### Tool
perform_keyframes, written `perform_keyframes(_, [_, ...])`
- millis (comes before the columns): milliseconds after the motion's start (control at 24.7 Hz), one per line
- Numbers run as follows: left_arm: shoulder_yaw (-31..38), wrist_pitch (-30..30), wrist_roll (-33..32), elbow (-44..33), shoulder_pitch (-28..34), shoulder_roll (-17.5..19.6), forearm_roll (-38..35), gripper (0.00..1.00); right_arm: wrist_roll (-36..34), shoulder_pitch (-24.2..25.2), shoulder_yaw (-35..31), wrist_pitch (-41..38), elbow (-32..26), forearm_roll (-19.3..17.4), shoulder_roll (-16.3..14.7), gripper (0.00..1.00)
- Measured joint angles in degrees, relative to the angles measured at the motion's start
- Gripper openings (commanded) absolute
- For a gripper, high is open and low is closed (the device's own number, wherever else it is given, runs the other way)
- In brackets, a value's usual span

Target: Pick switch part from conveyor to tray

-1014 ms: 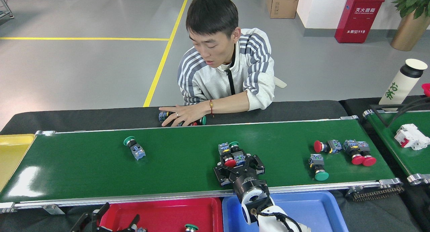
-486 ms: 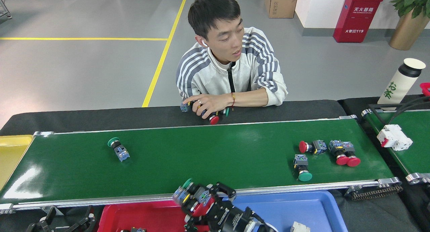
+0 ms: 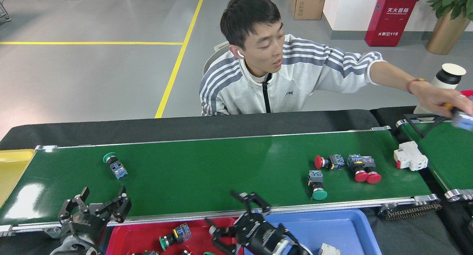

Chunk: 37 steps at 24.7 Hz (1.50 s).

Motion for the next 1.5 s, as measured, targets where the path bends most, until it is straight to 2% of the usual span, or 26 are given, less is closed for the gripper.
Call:
perform_keyframes(162, [-0.7,2.7,1.3,9.7,-4.9,4.5,0.0,1.00,-4.6,7.0,-7.7,5.1,-1.9,-0.2,0.1,1.00])
perform_keyframes(284, [-1.8,4.4,3.1,17.2,-9.2,6.6,0.0,0.96,-5.9,9.3,-10.5,7.6,-1.9,-0.2,2.0,1.00])
perform_keyframes(446, [-4.8,6.8,3.9,23.4,-13.2,8.6,0.0,0.74,-6.2,7.5,-10.2,11.5,-1.6,0.2,2.8,1.00])
perform_keyframes(486, [-5.6,7.1,4.1,24.8,-13.6,9.1,0.0,0.64,-6.2,6.8,-9.7,11.8,-1.2,0.4,2.8,1.00])
perform_keyframes(527, [-6.1,7.2,4.3,25.8,-14.1,9.7,0.0,0.42,-6.3,6.1,-8.9,12.2,-0.6,0.5,2.8,1.00])
perform_keyframes(649, [-7.8,7.3,4.5,28.4,-15.3,10.9,0.1,0.06,-5.7,3.0,-5.6,12.7,2.2,0.9,2.9,1.00])
perform_keyframes(932, [-8.3,5.8,4.7,27.5,-14.9,11.2,1.9,0.03,-0.5,-3.8,0.2,15.2,9.4,1.0,4.9,0.98])
perform_keyframes(1014, [-8.3,3.7,4.6,24.5,-13.2,11.3,5.4,0.04,0.0,-6.6,1.3,17.0,12.2,1.0,5.3,0.83])
perform_keyframes(1176, [-8.3,0.3,4.2,14.3,-7.1,11.3,9.6,0.04,0.7,-10.2,2.0,17.9,16.6,1.0,5.3,0.33])
perform_keyframes(1257, [-8.3,-3.0,4.1,6.7,-1.7,11.3,12.0,0.05,1.0,-11.2,2.7,18.1,17.6,1.0,5.1,0.16])
perform_keyframes(1338, [-8.3,-7.7,4.0,-2.3,4.7,11.3,14.8,0.05,1.3,-11.4,3.5,17.8,17.9,1.0,4.3,0.09])
perform_keyframes(1500, [-8.5,-19.6,3.7,-16.6,16.3,11.0,19.2,0.08,1.4,-11.4,4.0,15.6,17.1,1.0,3.7,0.03])
